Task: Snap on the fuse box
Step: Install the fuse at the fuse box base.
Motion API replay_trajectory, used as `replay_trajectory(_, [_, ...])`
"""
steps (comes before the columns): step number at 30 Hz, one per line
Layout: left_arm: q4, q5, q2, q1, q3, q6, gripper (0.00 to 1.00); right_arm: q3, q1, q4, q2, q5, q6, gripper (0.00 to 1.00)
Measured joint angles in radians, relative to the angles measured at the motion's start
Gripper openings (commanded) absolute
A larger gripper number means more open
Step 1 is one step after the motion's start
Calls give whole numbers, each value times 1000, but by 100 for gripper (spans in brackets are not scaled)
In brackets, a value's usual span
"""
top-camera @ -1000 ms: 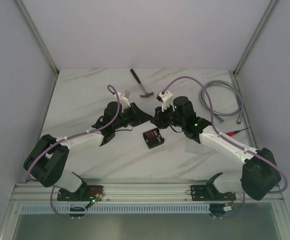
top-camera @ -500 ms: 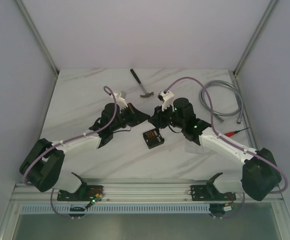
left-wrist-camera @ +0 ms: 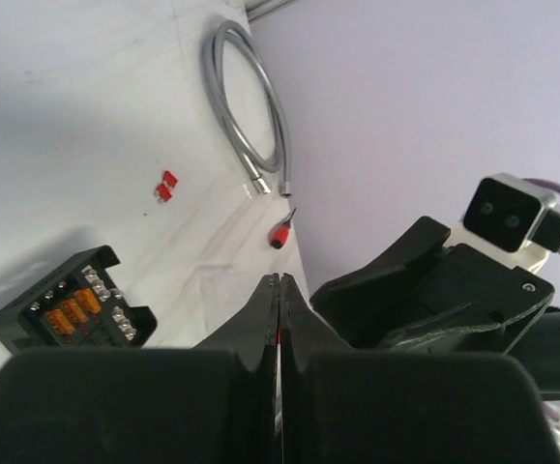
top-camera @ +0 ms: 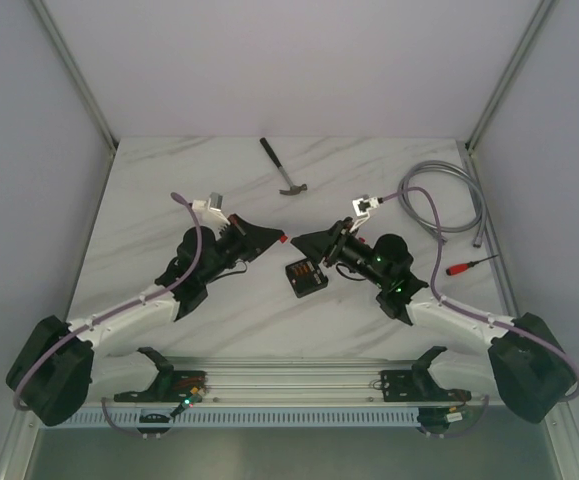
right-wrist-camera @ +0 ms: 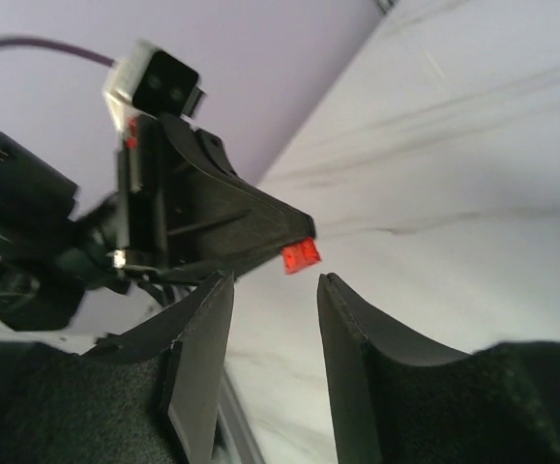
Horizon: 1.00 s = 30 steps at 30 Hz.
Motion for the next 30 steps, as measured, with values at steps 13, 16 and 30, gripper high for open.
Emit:
replay_trajectory(13, [134,-97,-134,-94,-50,-158,0,-55,40,290,12,45,220,42])
replay_trajectory(16, [156,-115,-142,-121,-50,-178,0,-55,45,330,18,45,242,38])
replay_trajectory(30, [233,-164,-144,-154,-77,-235,0,-55,58,427,39,31,297,19])
